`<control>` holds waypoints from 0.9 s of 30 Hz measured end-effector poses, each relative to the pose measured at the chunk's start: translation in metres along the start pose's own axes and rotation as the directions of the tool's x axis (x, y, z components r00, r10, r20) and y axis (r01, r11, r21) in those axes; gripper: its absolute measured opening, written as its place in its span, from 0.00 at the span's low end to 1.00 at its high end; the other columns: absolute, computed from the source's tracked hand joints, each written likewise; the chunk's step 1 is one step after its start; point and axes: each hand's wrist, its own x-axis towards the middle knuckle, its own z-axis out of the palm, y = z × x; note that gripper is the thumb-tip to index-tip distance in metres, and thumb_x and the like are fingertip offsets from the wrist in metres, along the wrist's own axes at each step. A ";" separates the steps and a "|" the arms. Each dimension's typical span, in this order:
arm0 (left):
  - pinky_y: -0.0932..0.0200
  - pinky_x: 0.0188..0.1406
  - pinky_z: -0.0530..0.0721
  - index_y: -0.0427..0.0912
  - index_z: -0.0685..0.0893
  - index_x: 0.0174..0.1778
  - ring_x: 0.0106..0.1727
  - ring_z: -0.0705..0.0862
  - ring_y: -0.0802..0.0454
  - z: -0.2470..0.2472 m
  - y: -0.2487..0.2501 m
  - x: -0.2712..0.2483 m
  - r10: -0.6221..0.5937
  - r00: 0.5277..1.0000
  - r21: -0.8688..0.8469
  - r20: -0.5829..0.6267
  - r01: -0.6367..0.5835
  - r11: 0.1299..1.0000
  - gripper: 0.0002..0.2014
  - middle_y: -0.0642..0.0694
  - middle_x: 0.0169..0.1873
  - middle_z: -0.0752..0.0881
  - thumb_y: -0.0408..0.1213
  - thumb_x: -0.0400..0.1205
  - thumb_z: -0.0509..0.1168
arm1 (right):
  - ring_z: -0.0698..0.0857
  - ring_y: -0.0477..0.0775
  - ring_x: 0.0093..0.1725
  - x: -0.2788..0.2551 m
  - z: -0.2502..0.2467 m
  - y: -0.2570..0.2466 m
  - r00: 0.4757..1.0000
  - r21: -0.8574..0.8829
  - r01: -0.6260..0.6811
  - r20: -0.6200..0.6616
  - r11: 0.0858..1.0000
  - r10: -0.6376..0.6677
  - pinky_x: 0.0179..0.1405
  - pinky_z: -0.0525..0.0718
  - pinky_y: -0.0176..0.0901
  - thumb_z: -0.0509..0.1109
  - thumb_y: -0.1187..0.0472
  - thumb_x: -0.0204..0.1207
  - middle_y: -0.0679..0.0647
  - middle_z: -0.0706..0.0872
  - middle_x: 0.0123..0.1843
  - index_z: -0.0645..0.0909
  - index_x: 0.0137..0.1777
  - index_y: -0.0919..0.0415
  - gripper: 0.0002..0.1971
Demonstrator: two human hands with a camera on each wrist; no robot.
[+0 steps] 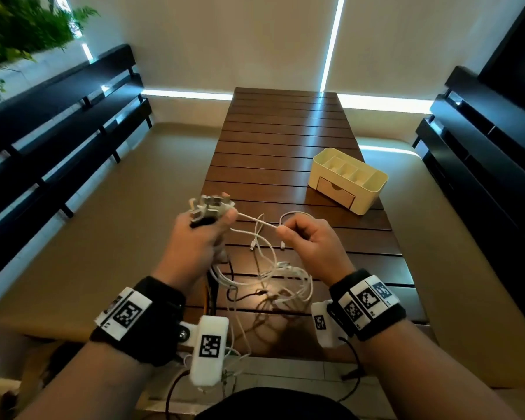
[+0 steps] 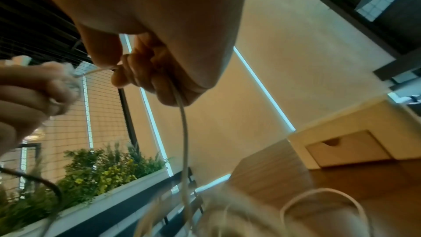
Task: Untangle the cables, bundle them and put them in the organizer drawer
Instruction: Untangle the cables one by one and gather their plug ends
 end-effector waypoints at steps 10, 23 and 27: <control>0.58 0.24 0.69 0.44 0.85 0.36 0.23 0.69 0.56 -0.038 -0.009 -0.004 -0.170 0.978 0.485 -0.122 0.208 0.849 0.09 0.54 0.21 0.74 0.38 0.82 0.72 | 0.84 0.45 0.41 0.003 -0.017 0.008 0.978 -0.234 -0.083 0.170 0.969 0.125 0.40 0.83 0.33 0.72 0.58 0.81 0.48 0.87 0.40 0.87 0.44 0.53 0.05; 0.64 0.31 0.72 0.43 0.85 0.39 0.28 0.75 0.64 0.016 0.006 -0.016 0.019 0.979 0.561 0.203 -0.132 0.817 0.07 0.58 0.26 0.81 0.39 0.82 0.72 | 0.79 0.37 0.35 0.004 -0.004 -0.019 0.948 -0.318 0.286 0.231 0.904 -0.219 0.37 0.73 0.25 0.74 0.62 0.79 0.35 0.76 0.34 0.86 0.41 0.58 0.05; 0.67 0.27 0.71 0.49 0.83 0.34 0.27 0.75 0.65 0.019 0.007 -0.017 0.021 0.962 0.573 0.272 -0.180 0.799 0.10 0.60 0.24 0.81 0.42 0.82 0.72 | 0.81 0.45 0.35 0.001 -0.006 -0.024 0.949 -0.276 0.286 0.213 0.918 -0.232 0.35 0.78 0.34 0.73 0.59 0.80 0.43 0.82 0.37 0.87 0.44 0.58 0.05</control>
